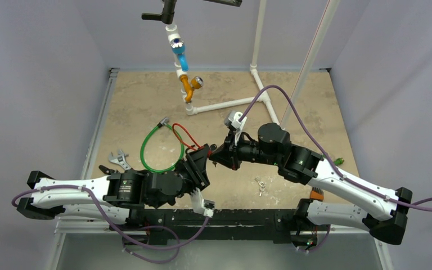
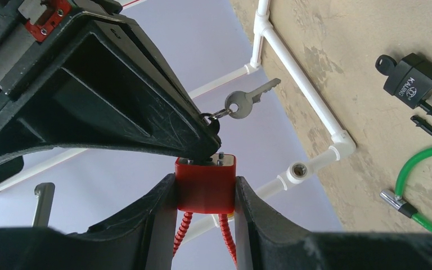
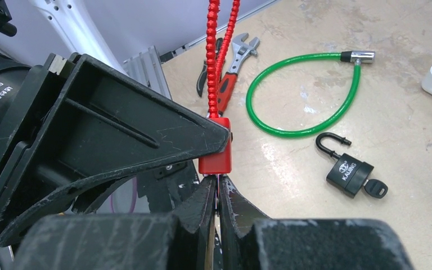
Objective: Unlock with the key
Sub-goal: Unlock the lock.
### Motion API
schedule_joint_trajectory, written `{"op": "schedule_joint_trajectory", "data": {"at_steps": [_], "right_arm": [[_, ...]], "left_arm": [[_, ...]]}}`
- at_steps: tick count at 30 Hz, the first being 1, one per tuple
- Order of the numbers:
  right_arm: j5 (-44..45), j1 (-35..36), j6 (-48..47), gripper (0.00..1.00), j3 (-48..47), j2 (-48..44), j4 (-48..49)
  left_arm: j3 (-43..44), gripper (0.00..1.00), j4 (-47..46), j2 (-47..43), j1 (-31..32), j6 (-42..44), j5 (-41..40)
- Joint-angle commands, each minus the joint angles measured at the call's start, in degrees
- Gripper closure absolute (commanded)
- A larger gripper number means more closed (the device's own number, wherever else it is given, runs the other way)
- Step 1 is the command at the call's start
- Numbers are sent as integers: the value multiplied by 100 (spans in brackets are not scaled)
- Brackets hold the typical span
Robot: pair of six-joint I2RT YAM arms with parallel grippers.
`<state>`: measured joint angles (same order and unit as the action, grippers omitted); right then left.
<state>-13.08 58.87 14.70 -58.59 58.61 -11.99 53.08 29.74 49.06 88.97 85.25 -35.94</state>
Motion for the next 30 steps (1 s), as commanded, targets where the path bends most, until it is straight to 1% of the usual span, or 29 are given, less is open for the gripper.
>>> {"op": "schedule_joint_trajectory", "data": {"at_steps": [1,4,7,11,13,15,16,18,24,30], "right_arm": [[437,-16,78,91,-193,-23,1164],[422,-12,77,78,-302,-15,1092],[508,-16,26,67,-440,18,842],[543,-16,-18,57,-506,-28,716],[524,-16,-41,47,-542,-46,691],[475,-16,-59,43,-567,-48,710],[440,-16,-71,39,-574,-58,730],[360,-15,-72,29,-566,-112,782],[161,-16,-29,23,-603,-223,845],[-3,-16,94,22,-587,-359,992]], "left_arm": [[-69,100,-527,66,209,129,828],[-41,100,-530,75,204,76,807],[29,100,-508,80,200,-51,783],[102,100,-433,106,167,-285,765],[142,100,-427,119,135,-371,764],[195,100,-428,145,79,-471,757],[220,100,-430,162,47,-509,749],[305,100,-414,197,-19,-645,748],[381,100,-324,218,-125,-816,749],[490,100,-359,270,-199,-994,747]]}}
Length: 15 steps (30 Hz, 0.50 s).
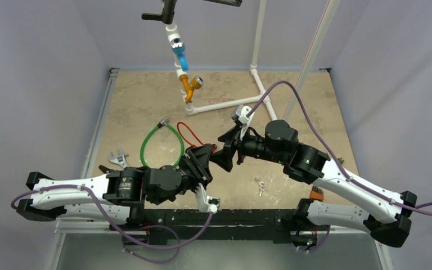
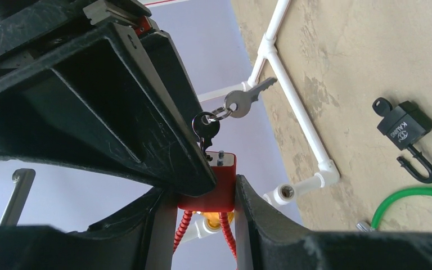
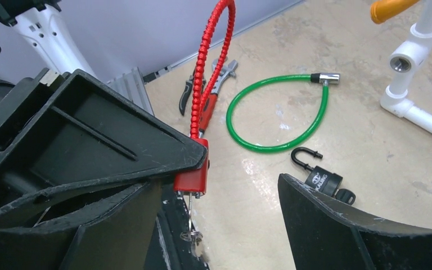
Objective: Unlock with the key
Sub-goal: Unlock the lock.
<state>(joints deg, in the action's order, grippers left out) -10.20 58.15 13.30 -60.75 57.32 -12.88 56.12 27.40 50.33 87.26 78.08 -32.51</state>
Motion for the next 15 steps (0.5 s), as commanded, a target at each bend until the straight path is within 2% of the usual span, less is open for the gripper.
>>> {"op": "schedule_joint_trajectory", "data": {"at_steps": [1,7,15], "right_arm": [[-293,56,234,22,-368,-263,1086],[-331,56,297,25,-312,-339,1147],[-347,56,322,43,-299,-85,1435]], "left_arm": [[215,100,-115,145,-53,-329,399],[402,100,-179,186,-157,-649,389],[736,100,-442,367,-157,-835,353]]}}
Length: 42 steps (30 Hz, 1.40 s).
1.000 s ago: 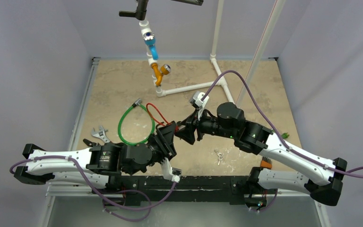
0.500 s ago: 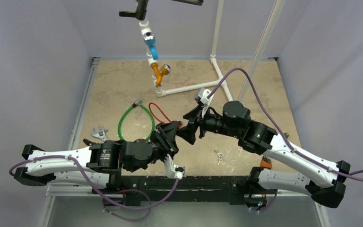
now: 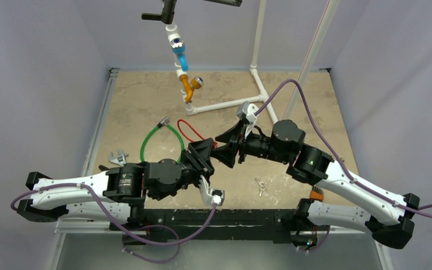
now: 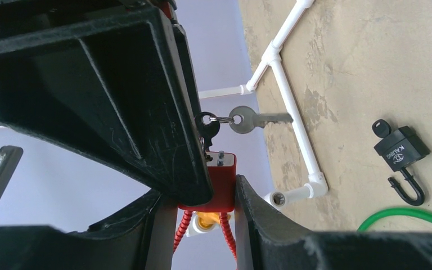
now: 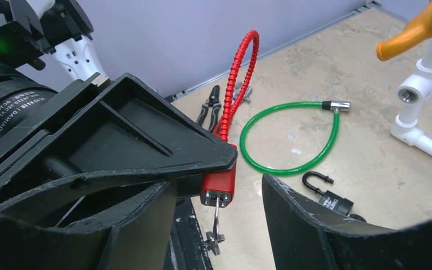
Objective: Unlock with the key
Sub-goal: Unlock the lock.
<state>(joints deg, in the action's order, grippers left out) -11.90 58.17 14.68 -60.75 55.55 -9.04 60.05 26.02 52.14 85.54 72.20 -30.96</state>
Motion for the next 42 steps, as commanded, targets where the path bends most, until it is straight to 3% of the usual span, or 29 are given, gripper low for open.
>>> {"op": "schedule_joint_trajectory", "data": {"at_steps": [1,4,11,15,21,24,29,34,42], "right_arm": [[-154,54,177,45,-297,122,1099],[-44,54,176,58,-313,175,1233],[233,56,228,100,-375,193,1201],[284,56,251,100,-368,115,1157],[503,62,190,100,-346,-165,799],[591,54,161,100,-341,-325,547],[560,54,150,100,-412,-439,209],[161,54,55,100,-494,-429,-58],[-416,54,-162,100,-1083,-107,-810]], "left_arm": [[409,100,-304,214,16,-295,200],[581,100,-364,275,11,-436,204],[924,100,-466,395,17,-719,232],[1045,97,-464,436,11,-945,306],[1522,21,-153,502,-236,-1592,361],[1681,6,164,394,-457,-2178,567],[2035,0,1372,242,-673,-2954,1531],[2324,0,2367,383,-1409,-3495,2779],[1709,0,1588,287,-1654,-2033,3069]]}}
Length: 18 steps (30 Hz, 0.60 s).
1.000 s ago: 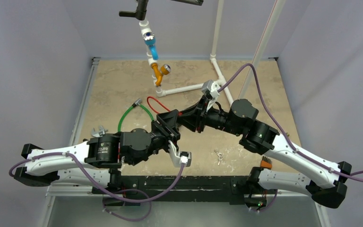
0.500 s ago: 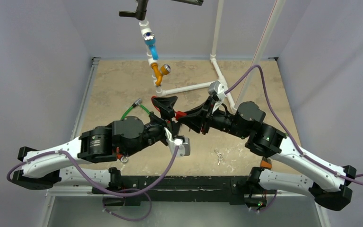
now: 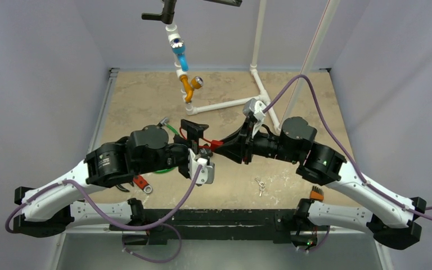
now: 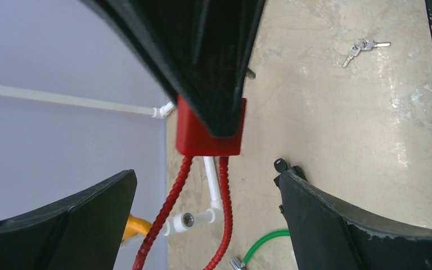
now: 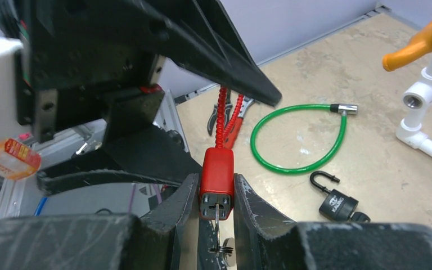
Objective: Unlock with the key
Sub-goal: Unlock the lock.
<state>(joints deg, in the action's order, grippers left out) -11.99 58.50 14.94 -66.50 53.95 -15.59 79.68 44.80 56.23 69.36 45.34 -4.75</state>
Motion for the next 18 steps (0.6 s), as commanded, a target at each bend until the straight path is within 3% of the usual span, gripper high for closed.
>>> {"op": "schedule_joint_trajectory", "data": {"at_steps": [1,4,11,15,18], "right_arm": [[-466,21,-209,100,-573,84,-218],[-586,21,-258,100,-722,185,-356],[-735,21,-561,100,-916,445,-640],[-790,21,-779,100,-1013,503,-796],[-855,21,-856,100,-1107,536,-876]], "left_arm": [[-352,0,-397,-148,-37,705,449],[-124,5,-132,-68,-37,526,721],[338,28,166,108,-37,-643,1280],[504,50,313,170,-94,-1584,1728],[462,53,444,168,-133,-1791,1998]]}}
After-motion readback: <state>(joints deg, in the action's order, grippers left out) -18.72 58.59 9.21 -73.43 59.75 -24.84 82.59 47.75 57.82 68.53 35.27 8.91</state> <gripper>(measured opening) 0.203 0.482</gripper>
